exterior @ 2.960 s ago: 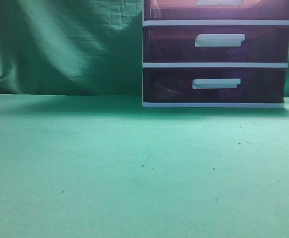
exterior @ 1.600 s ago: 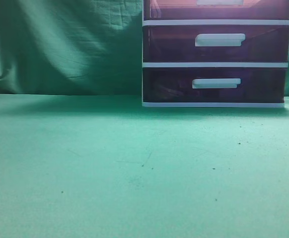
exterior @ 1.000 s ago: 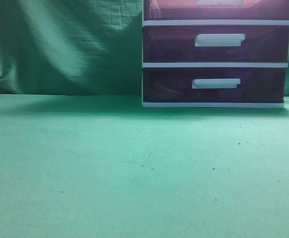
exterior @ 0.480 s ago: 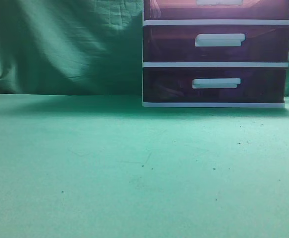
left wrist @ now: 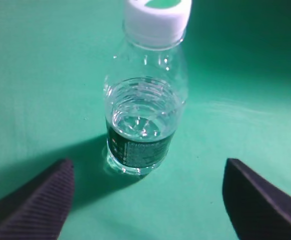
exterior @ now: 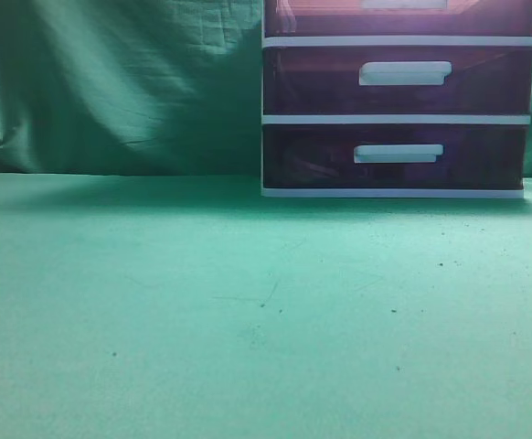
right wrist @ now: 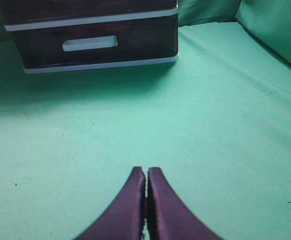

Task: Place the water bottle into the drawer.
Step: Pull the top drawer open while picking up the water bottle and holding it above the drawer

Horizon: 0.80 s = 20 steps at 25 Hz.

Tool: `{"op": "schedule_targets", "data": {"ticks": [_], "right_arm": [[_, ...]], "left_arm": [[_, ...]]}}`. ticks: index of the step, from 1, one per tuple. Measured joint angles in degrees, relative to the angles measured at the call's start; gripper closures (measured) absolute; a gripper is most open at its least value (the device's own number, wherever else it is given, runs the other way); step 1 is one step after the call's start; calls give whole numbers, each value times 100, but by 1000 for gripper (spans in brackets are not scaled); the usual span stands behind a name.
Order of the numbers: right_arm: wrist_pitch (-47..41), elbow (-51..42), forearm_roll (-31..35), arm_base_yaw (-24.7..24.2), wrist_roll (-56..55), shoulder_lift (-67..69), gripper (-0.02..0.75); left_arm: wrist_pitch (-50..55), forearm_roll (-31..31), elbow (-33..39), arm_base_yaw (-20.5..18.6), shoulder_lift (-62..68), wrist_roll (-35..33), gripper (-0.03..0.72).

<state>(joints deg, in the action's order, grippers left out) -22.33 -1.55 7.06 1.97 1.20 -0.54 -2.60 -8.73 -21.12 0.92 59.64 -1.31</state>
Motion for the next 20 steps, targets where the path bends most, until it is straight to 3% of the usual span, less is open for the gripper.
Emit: {"op": "schedule_targets", "data": {"ticks": [8,20], "right_arm": [[0,0,0,0,0,0,738],[0,0,0,0,0,0,738]], "left_arm": [[-37,22,-412,0,766,0,111],[-946,22,-958,0,2020,0,111]]}}
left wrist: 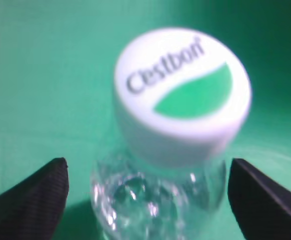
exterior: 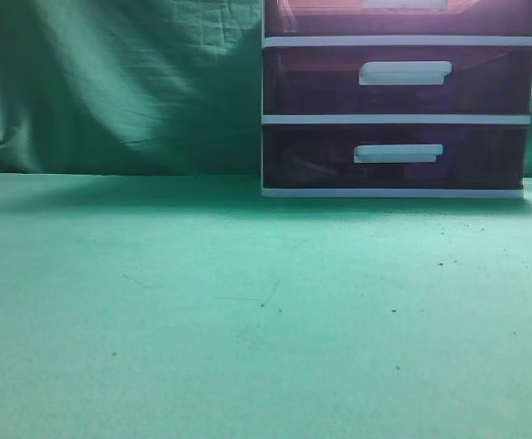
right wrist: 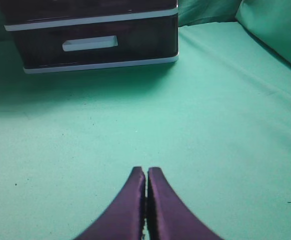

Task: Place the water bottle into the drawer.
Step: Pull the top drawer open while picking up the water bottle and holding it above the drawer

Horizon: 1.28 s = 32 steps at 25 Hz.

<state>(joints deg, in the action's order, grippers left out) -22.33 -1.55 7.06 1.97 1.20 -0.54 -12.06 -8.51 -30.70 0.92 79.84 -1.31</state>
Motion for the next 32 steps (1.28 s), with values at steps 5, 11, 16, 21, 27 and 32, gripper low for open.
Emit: {"op": "schedule_targets", "data": {"ticks": [5,11,16,21,27,32], "right_arm": [[0,0,0,0,0,0,738],[0,0,0,0,0,0,738],[0,0,0,0,10,0,738],[0,0,0,0,10,0,738],[0,0,0,0,10,0,738],[118,0,-11,0,10,0,738]], "left_arm": [[-791,0,-48,0,461,0,111],[-1297,0,-51,0,724,0,363],[-1164,512,-51,0,581,11,397],[-1003,1679,-51,135,-322,418,397],[-869,2410,-51,826,-1666,952,397],[-75,2439,-51,1549,-2762,1049,397]]}}
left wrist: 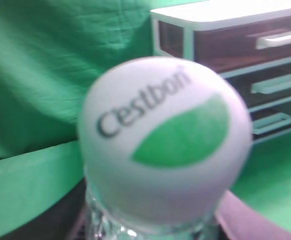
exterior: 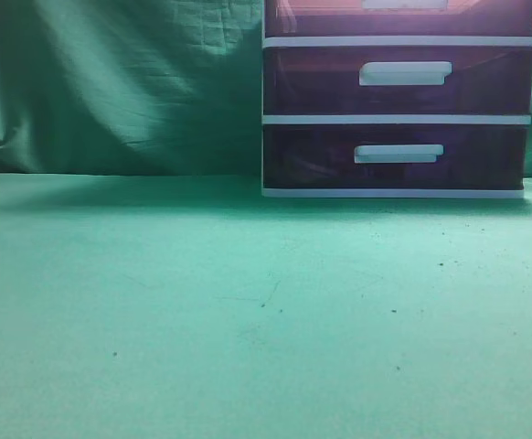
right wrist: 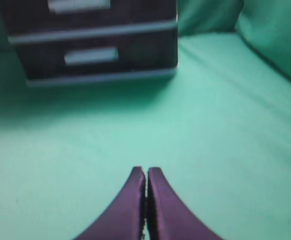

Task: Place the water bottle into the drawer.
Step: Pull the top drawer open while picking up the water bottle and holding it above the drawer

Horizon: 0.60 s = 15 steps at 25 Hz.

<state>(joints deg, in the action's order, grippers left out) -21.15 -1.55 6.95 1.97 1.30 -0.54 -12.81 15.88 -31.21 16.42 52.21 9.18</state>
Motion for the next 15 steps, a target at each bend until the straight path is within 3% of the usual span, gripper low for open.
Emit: {"op": "schedule_targets", "data": {"ticks": [3,7,9,15], "right_arm": [[1026,-17,78,0,-157,0,738],[3198,0,169,0,-230,0,738],[3093,242,171,0,-36,0,738],[1465,1742,135,0,1706,1104,738]], "left_arm": [[783,0,0,468,-566,63,397],[1670,-36,0,1002,-1036,127,397],[1879,-36,10,1175,-1077,136,397],[2007,-38,50,1333,-1077,149,397]]}}
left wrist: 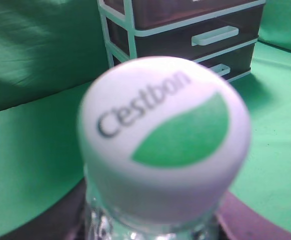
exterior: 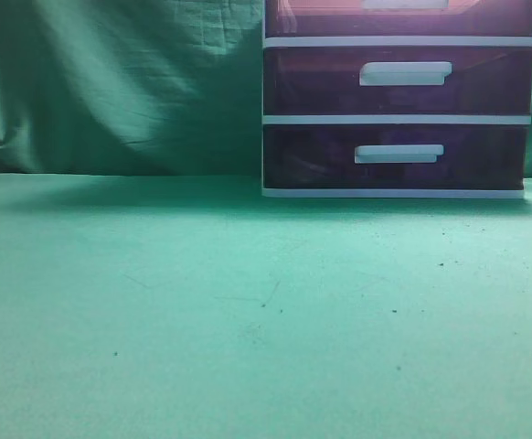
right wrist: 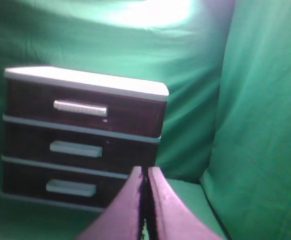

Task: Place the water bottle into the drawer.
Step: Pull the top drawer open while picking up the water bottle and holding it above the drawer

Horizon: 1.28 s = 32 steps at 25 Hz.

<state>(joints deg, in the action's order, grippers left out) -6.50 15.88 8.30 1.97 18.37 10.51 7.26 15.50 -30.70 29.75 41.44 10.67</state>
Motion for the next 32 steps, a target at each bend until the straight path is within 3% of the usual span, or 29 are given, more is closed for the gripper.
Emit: {"op": "schedule_targets", "data": {"ticks": [10,14,18,21,24,32], "right_arm": [[-2442,2620,-173,0,484,3188,738],[-2783,3524,-151,0,806,4190,738],[-3008,4356,-448,245,1855,5067,738],[-2832,4657,-1278,684,2264,5568,738],[-2283,4713,-2589,1029,2287,5978,738],[-241,4716,-5151,1126,1592,6987,738]], "left_arm": [[4,0,0,0,0,0,397],[68,0,0,0,0,0,397],[338,0,0,0,0,0,397],[473,-10,0,0,0,0,397],[476,-10,0,0,0,0,397],[609,-12,0,0,0,0,397]]}}
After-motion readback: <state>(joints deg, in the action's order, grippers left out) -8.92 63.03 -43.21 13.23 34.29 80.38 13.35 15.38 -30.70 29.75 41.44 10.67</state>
